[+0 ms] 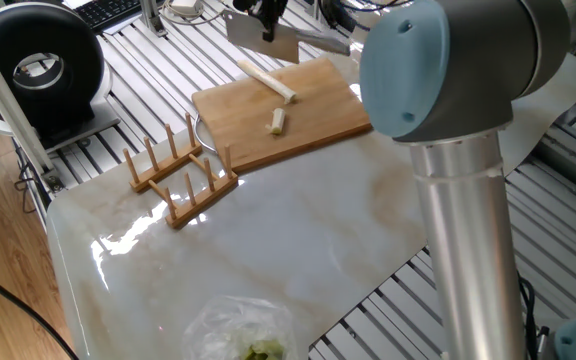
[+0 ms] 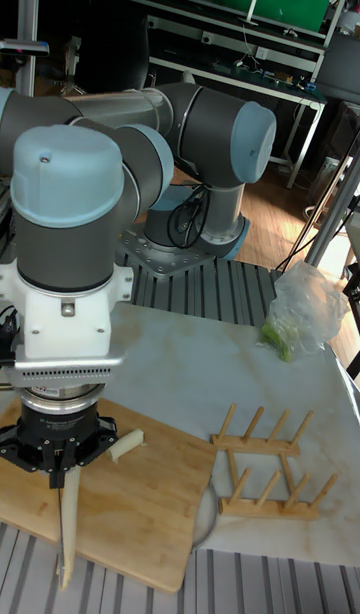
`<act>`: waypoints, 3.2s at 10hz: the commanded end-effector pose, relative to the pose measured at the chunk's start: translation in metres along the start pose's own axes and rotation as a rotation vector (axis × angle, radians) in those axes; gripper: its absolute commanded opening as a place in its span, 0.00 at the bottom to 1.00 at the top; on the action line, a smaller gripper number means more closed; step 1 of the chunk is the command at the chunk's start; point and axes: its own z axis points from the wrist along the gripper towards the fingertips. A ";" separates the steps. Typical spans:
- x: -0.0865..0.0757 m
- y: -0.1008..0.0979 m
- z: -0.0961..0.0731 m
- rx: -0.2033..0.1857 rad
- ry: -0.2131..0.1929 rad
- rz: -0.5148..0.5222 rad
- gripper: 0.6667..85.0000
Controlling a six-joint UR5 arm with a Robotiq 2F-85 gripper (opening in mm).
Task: Chop the scallions
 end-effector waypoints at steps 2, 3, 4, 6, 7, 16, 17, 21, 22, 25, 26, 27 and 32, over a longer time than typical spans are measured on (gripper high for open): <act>0.013 0.009 0.002 -0.027 0.011 0.158 0.01; 0.014 0.013 0.006 -0.036 -0.003 0.183 0.01; 0.017 0.012 0.010 -0.026 -0.008 0.198 0.01; 0.025 0.004 0.015 0.021 -0.018 0.201 0.01; 0.026 0.002 0.017 0.029 -0.029 0.201 0.01; 0.044 0.011 0.038 0.020 -0.055 0.270 0.01; 0.045 0.013 0.039 0.018 -0.051 0.291 0.01; 0.048 0.020 0.042 0.011 -0.045 0.329 0.01; 0.051 0.016 0.044 0.037 -0.042 0.323 0.01; 0.049 0.017 0.043 0.032 -0.046 0.332 0.01; 0.048 0.024 0.044 0.015 -0.049 0.354 0.01; 0.048 0.029 0.045 0.010 -0.049 0.368 0.01; 0.045 0.052 0.043 -0.024 -0.030 0.416 0.01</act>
